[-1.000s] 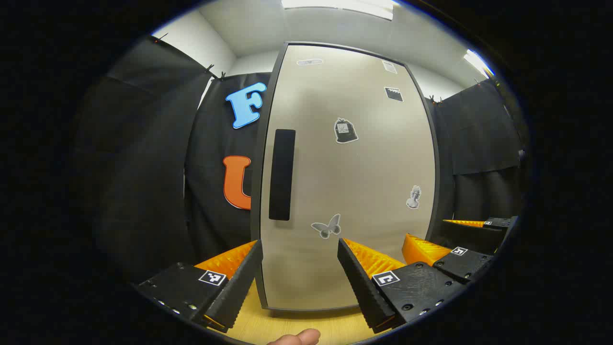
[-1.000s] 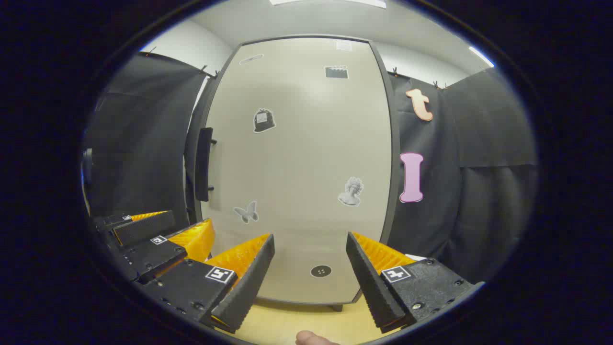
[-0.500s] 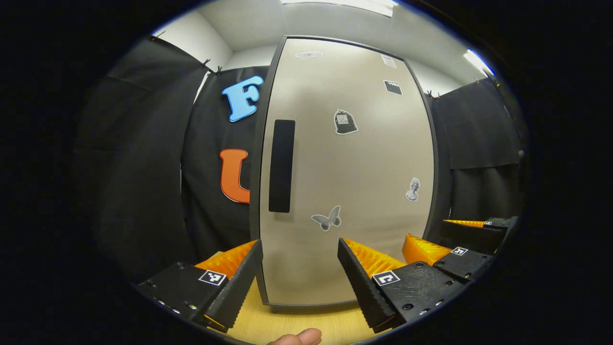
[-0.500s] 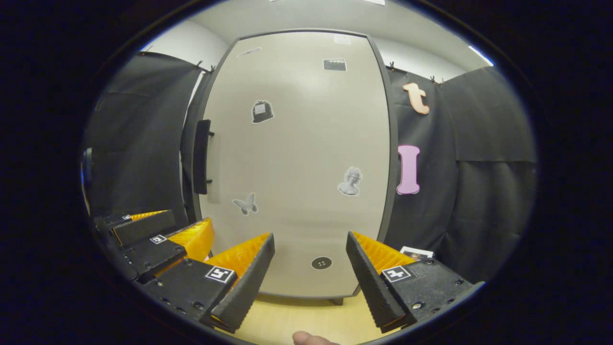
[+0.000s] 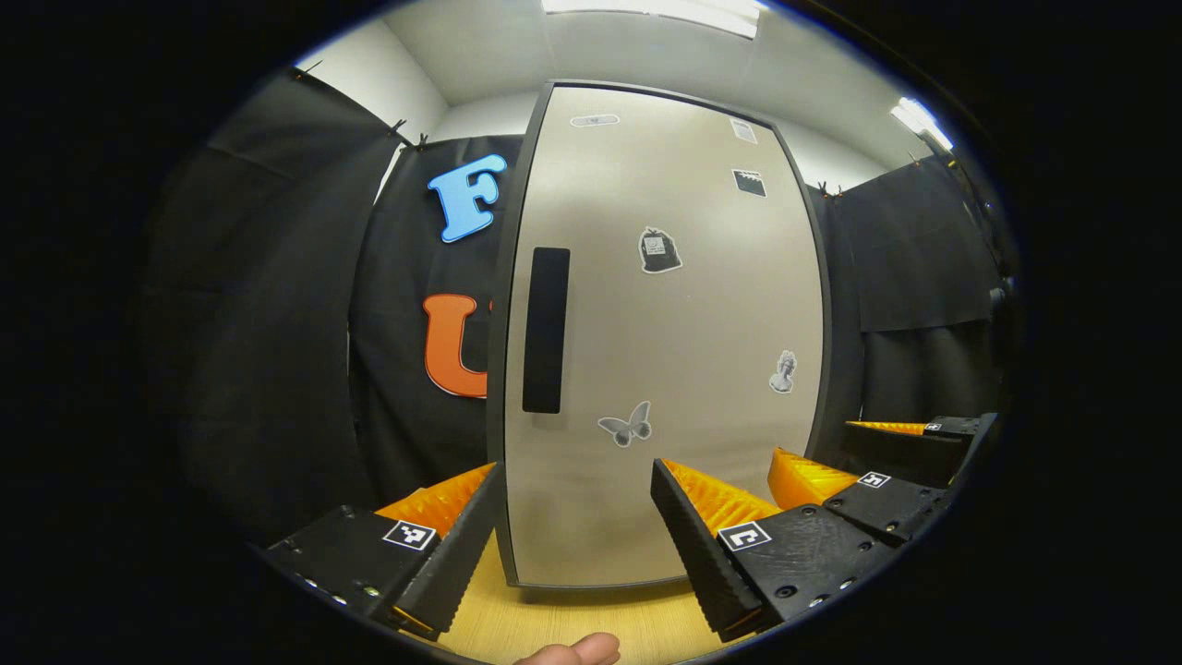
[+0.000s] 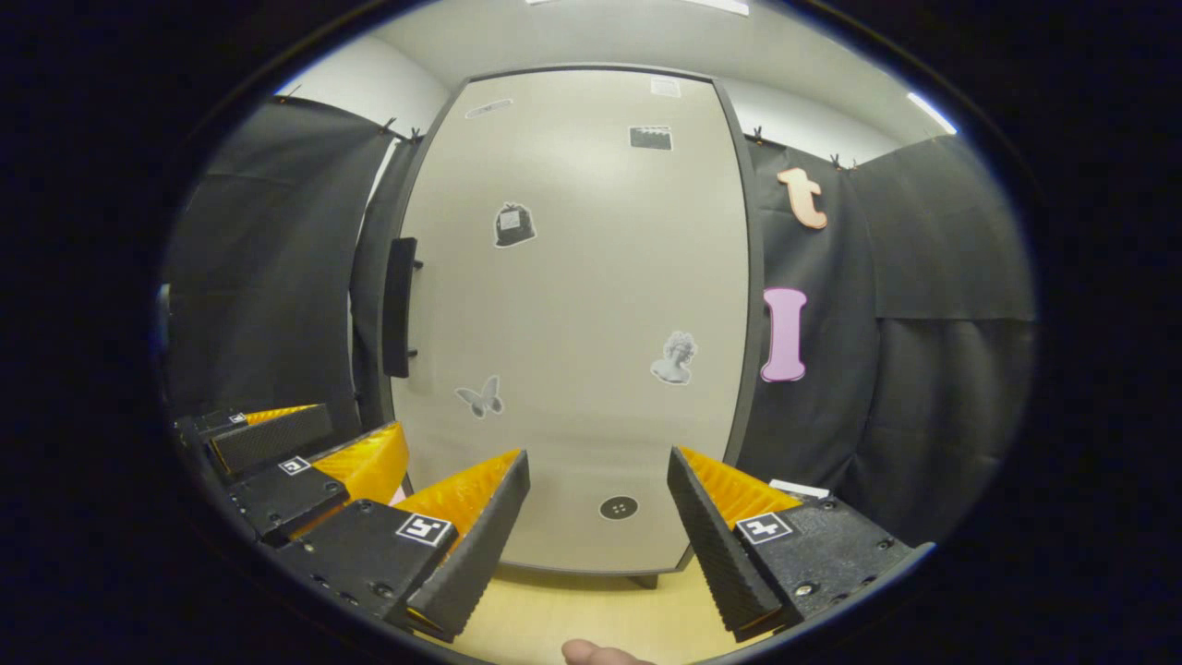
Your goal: Open the cabinet door with the right hand, grasp the bottle in the cabinet with the left hand and place it on the coaster, then close the cabinet door with the right hand.
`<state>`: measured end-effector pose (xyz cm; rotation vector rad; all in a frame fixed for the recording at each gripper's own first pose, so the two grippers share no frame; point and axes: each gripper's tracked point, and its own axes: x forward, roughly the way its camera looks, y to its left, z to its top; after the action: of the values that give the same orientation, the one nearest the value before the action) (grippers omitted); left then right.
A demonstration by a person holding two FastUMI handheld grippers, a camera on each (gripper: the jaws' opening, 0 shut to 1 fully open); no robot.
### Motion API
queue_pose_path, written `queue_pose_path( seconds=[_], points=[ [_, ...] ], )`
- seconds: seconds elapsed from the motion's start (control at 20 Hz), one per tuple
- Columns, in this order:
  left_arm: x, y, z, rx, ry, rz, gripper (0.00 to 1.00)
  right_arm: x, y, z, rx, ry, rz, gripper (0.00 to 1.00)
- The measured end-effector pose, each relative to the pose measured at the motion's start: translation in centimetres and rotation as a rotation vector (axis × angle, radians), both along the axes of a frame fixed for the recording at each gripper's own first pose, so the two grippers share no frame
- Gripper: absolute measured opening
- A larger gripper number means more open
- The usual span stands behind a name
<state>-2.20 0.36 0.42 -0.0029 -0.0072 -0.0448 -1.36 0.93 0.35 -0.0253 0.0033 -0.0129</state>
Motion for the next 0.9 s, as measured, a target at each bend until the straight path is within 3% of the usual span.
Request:
queue_pose_path(
  seconds=[0.3,0.55,0.75,0.9],
  points=[
    [-3.4,1.1,1.6,0.046,-0.094,-0.001,0.92,2.1,1.7,1.9,-0.093,-0.055,0.039,0.99],
    [-7.3,3.6,-0.1,0.039,-0.048,0.018,0.93,5.1,6.5,4.0,-0.006,-0.076,0.181,0.99],
    [-10.8,8.3,-2.7,0.076,0.031,0.119,0.94,6.8,12.7,6.5,-0.006,-0.145,0.335,0.98],
    [-13.0,11.9,-3.7,0.062,0.083,0.21,0.94,8.9,15.2,7.9,-0.013,-0.168,0.33,0.99]
  ],
)
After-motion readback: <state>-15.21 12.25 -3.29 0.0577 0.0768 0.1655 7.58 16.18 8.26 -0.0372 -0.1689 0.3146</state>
